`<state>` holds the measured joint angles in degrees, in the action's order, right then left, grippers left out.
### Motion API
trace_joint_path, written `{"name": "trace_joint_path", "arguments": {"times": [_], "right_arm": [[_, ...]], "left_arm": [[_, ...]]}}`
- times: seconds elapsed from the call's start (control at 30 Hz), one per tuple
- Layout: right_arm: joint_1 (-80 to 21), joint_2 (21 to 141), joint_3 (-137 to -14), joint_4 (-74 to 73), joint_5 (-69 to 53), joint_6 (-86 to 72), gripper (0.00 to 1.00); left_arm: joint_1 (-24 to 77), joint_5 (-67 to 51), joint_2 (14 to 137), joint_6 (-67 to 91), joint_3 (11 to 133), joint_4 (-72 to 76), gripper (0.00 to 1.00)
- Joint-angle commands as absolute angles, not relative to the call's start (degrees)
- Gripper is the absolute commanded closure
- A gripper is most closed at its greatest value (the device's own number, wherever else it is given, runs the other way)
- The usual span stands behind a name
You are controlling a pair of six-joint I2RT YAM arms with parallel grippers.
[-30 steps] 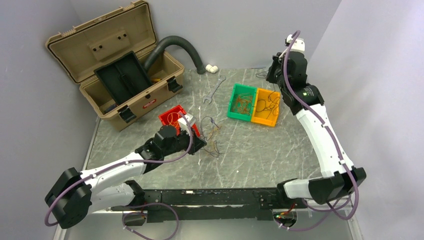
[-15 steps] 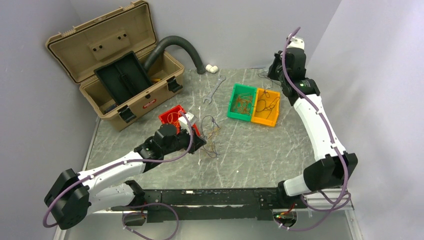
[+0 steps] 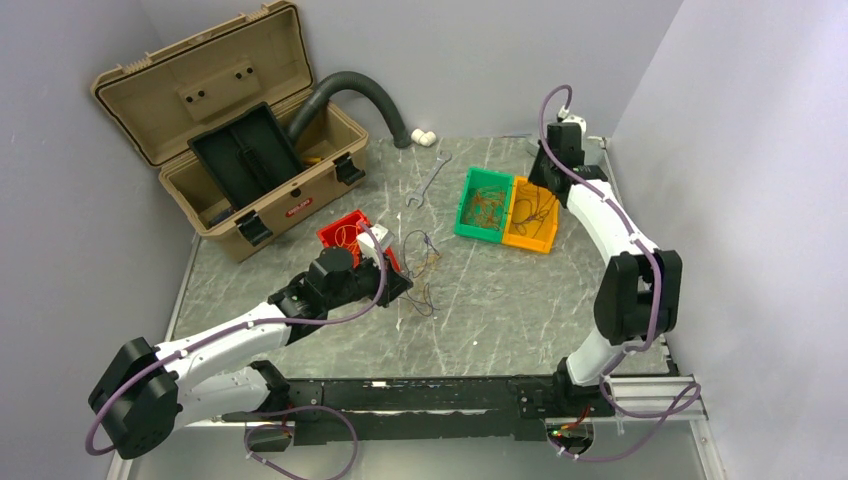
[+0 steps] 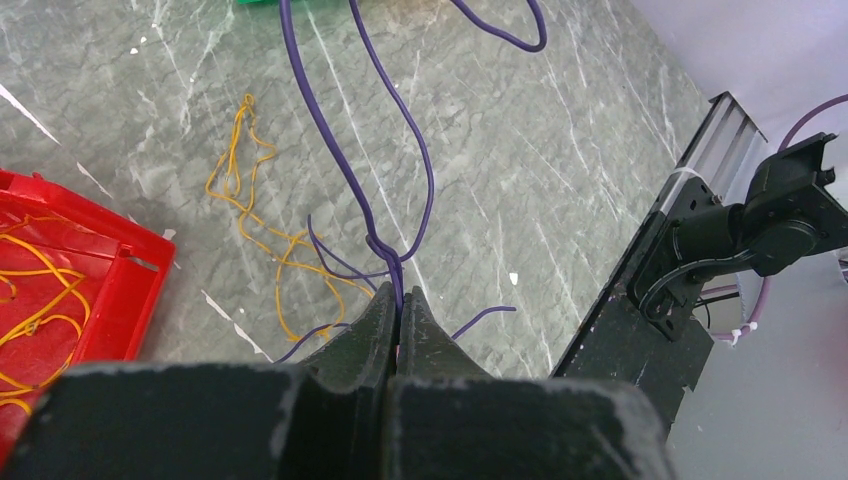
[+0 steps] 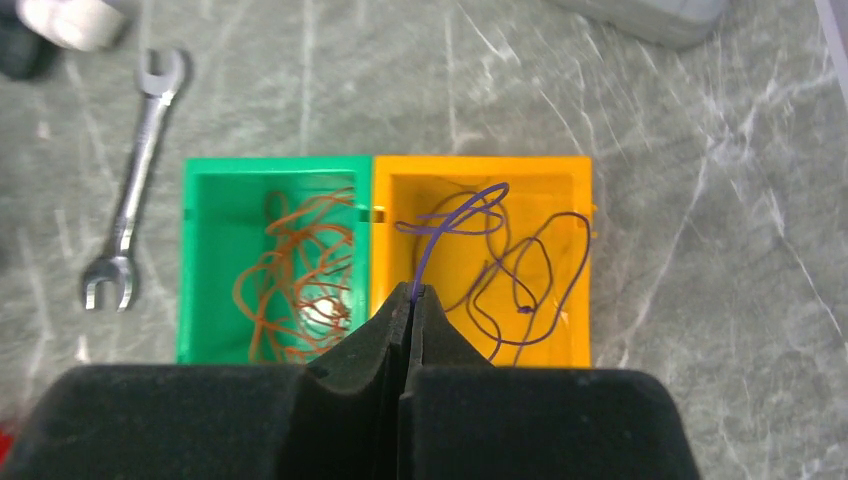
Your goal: Untangle the cables
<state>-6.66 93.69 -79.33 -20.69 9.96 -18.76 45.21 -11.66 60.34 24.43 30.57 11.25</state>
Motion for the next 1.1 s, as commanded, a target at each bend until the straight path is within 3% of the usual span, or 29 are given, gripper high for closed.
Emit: {"name": "trace_joint_path", "arguments": {"times": [0.0, 0.37, 0.73, 0.93, 1.07], "right_arm": [[-5.4, 95.0, -78.9, -18.7, 12.3, -19.8, 1.00], [-4.8, 102.6, -79.9, -19.4, 12.5, -19.4, 1.00], [-3.8, 113.3, -88.6, -17.3, -3.6, -16.5, 1.00], [-2.4, 118.5, -96.3, -23.9, -3.8, -17.2, 1.00], [-1.8, 119.4, -94.2, -22.6, -1.8, -17.8, 1.00]], "left_arm": [[45.5, -10.8, 59.2, 23.4, 32.7, 12.1, 1.00], [45.5, -11.0, 59.5, 22.9, 34.9, 11.3, 1.00], [45.5, -10.3, 58.9, 22.1, 35.9, 9.6, 1.00], [45.5, -10.1, 58.4, 22.1, 35.9, 9.4, 1.00], [45.4, -9.9, 58.4, 22.1, 35.7, 9.6, 1.00]]}}
